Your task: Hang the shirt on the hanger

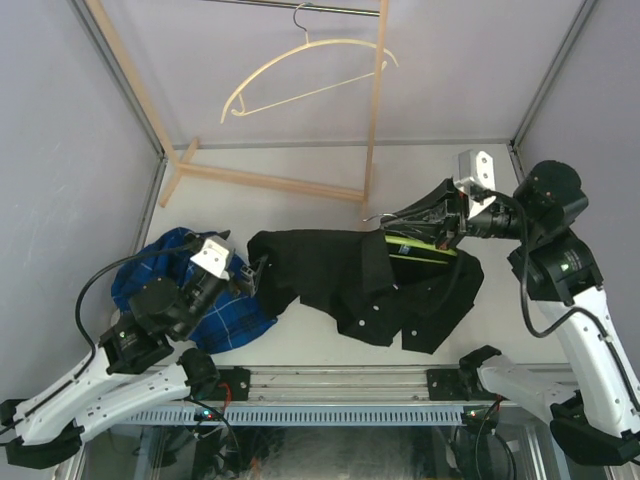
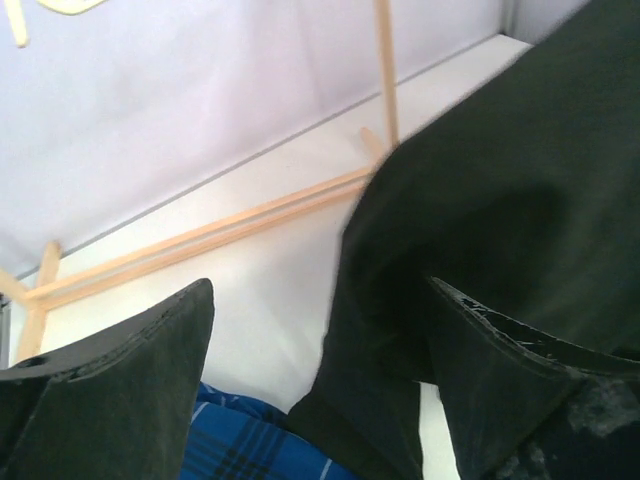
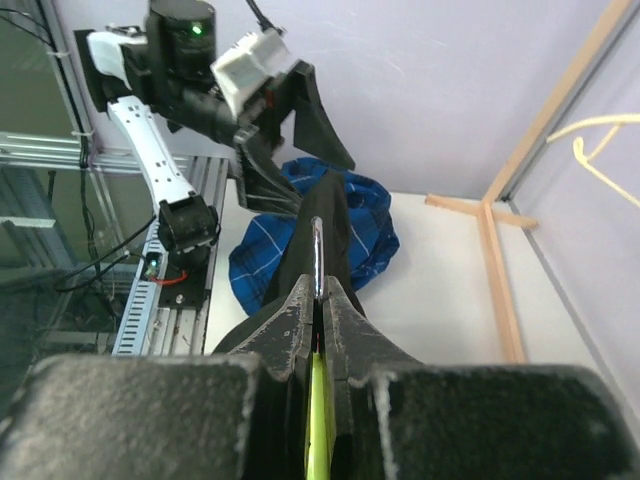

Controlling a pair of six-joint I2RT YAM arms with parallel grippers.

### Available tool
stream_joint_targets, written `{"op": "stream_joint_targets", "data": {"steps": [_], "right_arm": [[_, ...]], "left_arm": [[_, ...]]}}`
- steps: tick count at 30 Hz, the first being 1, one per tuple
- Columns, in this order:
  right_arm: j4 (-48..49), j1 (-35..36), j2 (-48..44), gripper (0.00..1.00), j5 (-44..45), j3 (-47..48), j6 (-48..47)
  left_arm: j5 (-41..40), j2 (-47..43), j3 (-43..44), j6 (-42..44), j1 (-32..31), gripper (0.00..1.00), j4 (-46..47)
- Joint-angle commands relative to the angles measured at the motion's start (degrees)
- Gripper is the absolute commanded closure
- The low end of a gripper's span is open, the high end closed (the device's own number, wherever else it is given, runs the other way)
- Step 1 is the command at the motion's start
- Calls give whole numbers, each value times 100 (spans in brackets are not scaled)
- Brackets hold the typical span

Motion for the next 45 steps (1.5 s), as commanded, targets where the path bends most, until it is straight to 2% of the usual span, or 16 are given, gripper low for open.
{"op": "stream_joint_targets", "data": {"steps": [1, 5, 9, 10, 15, 17, 20, 26, 45], "right_arm": [[-361, -150, 75, 100, -639, 938, -422], [-399, -290, 344, 100, -938, 1657, -340], [-546, -491, 787, 100, -1152, 2515, -230], [-534, -550, 867, 100, -1168, 2672, -183], [188, -1165, 1078, 100, -1536, 2867, 442], [552, -1503, 1171, 100, -1737, 2854, 782], [977, -1873, 1288, 100, -1926, 2837, 1165], [1027, -2200, 1283, 100, -1822, 2723, 1141], [1422, -2762, 1193, 100, -1728, 2464, 1390]], "left_arm": [[-776, 63, -161, -18, 26, 17, 971], [-476, 246, -198, 111, 26, 26, 1290], [-345, 587, 62, 285, 26, 39, 1436], [-272, 667, 119, 327, 26, 45, 1482], [-240, 1055, 313, 400, 168, 92, 1622], [-216, 1140, 379, 293, 371, 99, 1524], [-26, 1181, 493, 44, 857, 100, 1286], [127, 1277, 869, -325, 1650, 100, 642], [172, 1520, 1494, -526, 2870, 100, -458]]}}
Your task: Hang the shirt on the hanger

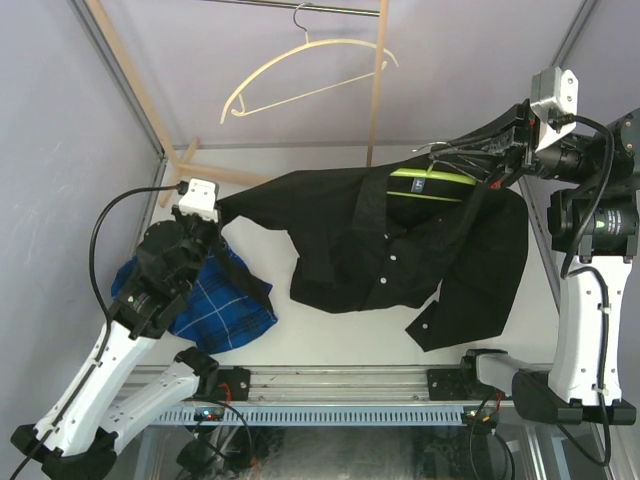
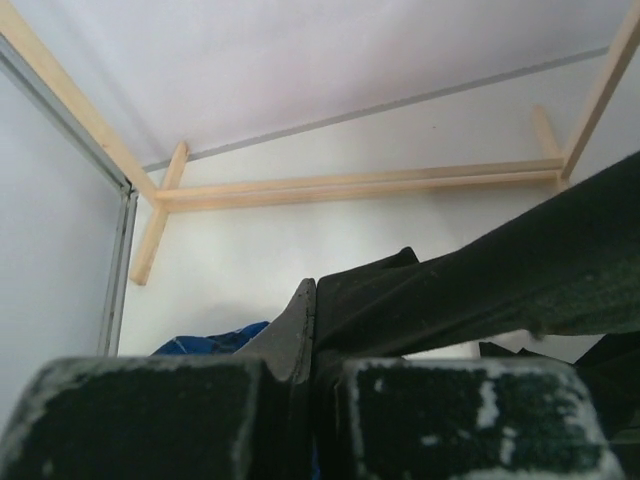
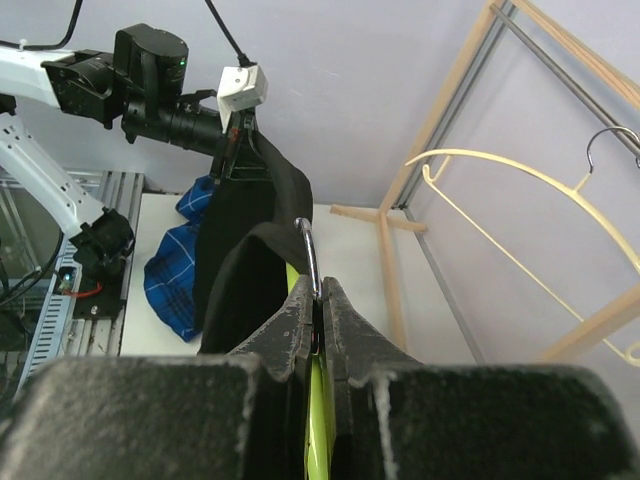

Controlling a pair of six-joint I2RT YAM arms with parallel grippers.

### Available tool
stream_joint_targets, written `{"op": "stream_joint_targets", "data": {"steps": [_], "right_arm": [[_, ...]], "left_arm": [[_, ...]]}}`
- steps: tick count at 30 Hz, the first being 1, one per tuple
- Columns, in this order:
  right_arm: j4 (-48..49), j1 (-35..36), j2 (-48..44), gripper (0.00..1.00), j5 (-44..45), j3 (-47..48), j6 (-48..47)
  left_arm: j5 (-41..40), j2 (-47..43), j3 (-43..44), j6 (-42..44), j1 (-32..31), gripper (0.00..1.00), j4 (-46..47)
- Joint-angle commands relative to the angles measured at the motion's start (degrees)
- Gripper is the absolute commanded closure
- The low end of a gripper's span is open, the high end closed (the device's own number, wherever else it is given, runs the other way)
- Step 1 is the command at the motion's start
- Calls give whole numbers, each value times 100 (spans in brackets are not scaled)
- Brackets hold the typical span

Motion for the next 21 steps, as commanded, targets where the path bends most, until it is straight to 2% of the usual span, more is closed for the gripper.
{"op": "stream_joint_targets", "data": {"steps": [1, 9, 10, 11, 13, 14, 15, 18, 21], "right_arm": [[549, -150, -143, 100, 192, 23, 59], [743, -160, -148, 100, 283, -64, 226], [731, -148, -143, 100, 319, -69, 238], [706, -151, -140, 100, 348, -77, 243], [564, -114, -131, 100, 466, -88, 173], [386, -71, -113, 100, 560, -84, 59], [133, 17, -113, 100, 687, -82, -144], [-917, 327, -92, 100, 1446, -74, -948], [-1877, 938, 7, 100, 2632, -94, -1801]], "left_arm": [[-135, -8, 411, -166, 447, 100, -292], [330, 43, 505, -106, 572, 100, -291], [584, 8, 505, -67, 570, 95, -256], [906, -35, 450, -19, 575, 85, -199], [1686, -293, 264, 75, 570, 52, 129], [2037, -415, 180, 104, 571, 38, 233], [2350, -518, 132, 131, 569, 28, 277], [3249, -827, 97, 301, 576, 13, 226], [4129, -1117, 135, 468, 576, 9, 123]]}}
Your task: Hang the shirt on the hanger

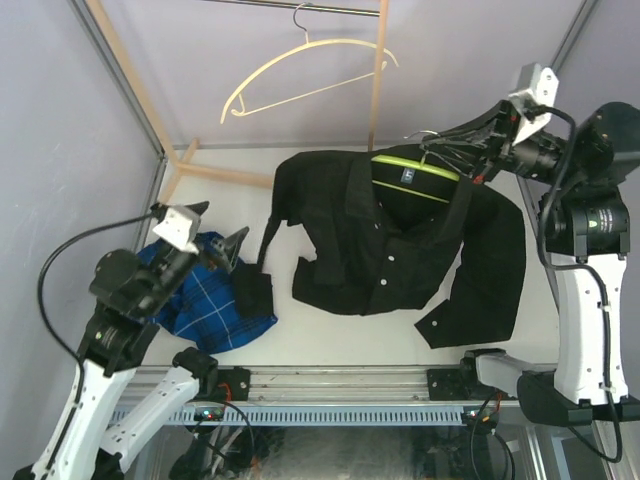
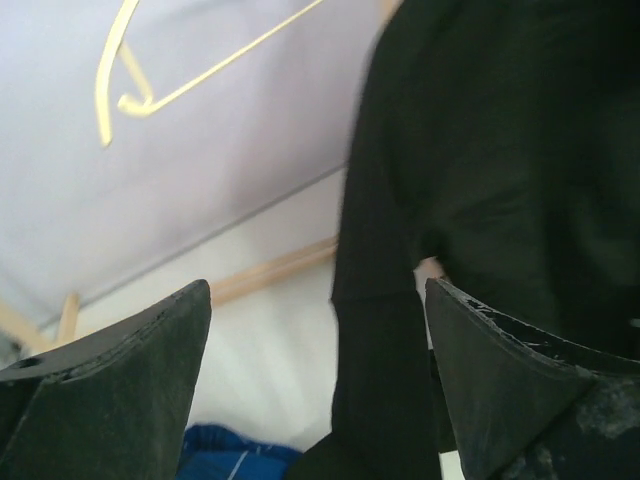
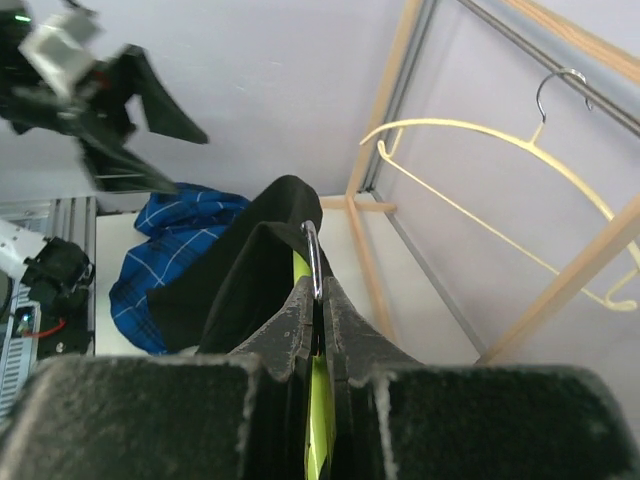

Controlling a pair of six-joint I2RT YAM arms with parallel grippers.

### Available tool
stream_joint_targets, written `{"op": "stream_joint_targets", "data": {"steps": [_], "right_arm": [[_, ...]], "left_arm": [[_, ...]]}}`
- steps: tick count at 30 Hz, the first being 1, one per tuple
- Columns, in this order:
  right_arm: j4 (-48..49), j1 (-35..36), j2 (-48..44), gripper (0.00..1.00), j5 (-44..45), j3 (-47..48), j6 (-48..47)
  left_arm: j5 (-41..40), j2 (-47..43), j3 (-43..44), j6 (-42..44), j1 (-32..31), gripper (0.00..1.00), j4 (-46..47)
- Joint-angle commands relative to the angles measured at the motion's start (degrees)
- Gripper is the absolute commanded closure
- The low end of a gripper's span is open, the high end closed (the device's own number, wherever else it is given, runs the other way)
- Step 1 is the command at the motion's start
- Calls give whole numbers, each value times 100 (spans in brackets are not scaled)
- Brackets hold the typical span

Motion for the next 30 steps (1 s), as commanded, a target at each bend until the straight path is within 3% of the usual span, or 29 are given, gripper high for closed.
{"op": "stream_joint_targets", "data": {"steps": [1, 5, 11, 16, 21, 26, 30], "right_arm": [[-1358, 844, 65, 100, 1867, 18, -1444], [-1153, 1775, 8, 100, 2198, -647, -1566], [-426, 3388, -295, 100, 3014, -2020, -1654], [-97, 4261, -328, 100, 3511, -2495, -1603], [246, 4738, -309, 100, 3663, -2583, -1548], [354, 4926, -303, 100, 3635, -2583, -1576], [291, 5016, -345, 100, 3482, -2585, -1648]], "left_arm": [[1750, -421, 9, 263, 30, 9, 227], [2401, -355, 185, 32, 29, 11, 415], [3442, 165, 402, -373, 30, 25, 741], [4037, 431, 327, -777, -9, 24, 1124], [4176, 510, 202, -666, -385, 23, 1173], [4647, 755, 161, -531, -687, 34, 1065], [4327, 831, 83, -314, -862, 39, 959]]}}
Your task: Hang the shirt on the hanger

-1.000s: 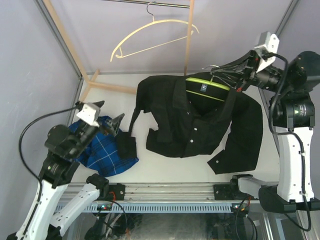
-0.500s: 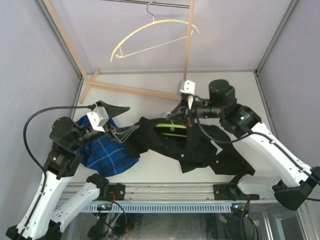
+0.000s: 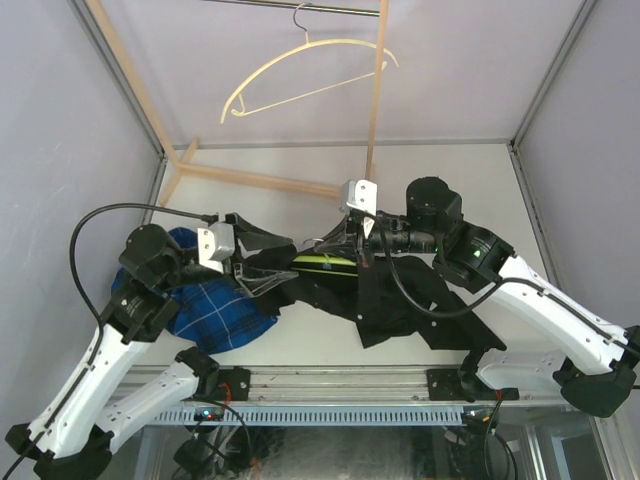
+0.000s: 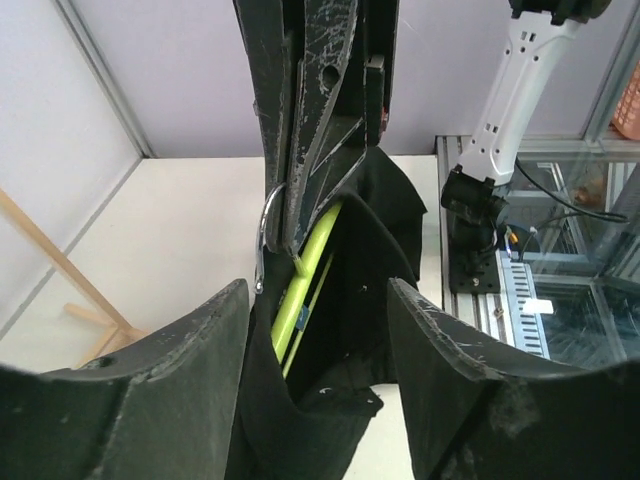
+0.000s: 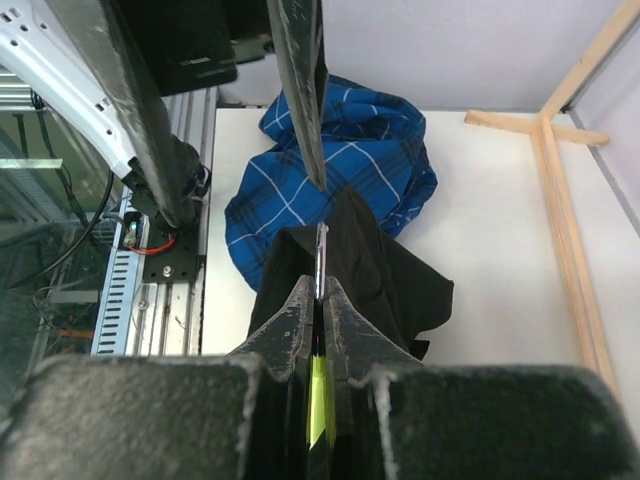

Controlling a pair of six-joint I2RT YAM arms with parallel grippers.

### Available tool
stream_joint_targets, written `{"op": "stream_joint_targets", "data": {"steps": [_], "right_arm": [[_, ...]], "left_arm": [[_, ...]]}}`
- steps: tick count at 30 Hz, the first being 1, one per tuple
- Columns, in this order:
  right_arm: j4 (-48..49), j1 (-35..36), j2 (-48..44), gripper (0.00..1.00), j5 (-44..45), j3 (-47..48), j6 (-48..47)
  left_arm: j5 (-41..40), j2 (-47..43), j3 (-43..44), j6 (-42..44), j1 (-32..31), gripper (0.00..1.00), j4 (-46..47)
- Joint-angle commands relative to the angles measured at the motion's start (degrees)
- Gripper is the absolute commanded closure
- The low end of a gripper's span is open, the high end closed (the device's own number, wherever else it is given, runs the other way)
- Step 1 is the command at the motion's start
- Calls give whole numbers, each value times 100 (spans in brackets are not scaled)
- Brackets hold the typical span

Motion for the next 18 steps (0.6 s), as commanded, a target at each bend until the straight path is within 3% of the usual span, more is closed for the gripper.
{"op": "stream_joint_targets", "data": {"steps": [1, 9, 18], "right_arm": [[478, 170, -217, 100, -168, 118, -167], [259, 463, -243, 100, -275, 121, -403], [248, 569, -148, 100, -88, 121, -439]], "left_arm": [[-14, 147, -8, 237, -133, 41, 31], [32, 340, 59, 328, -135, 48, 10], [224, 401, 67, 381, -170, 93, -51]]}}
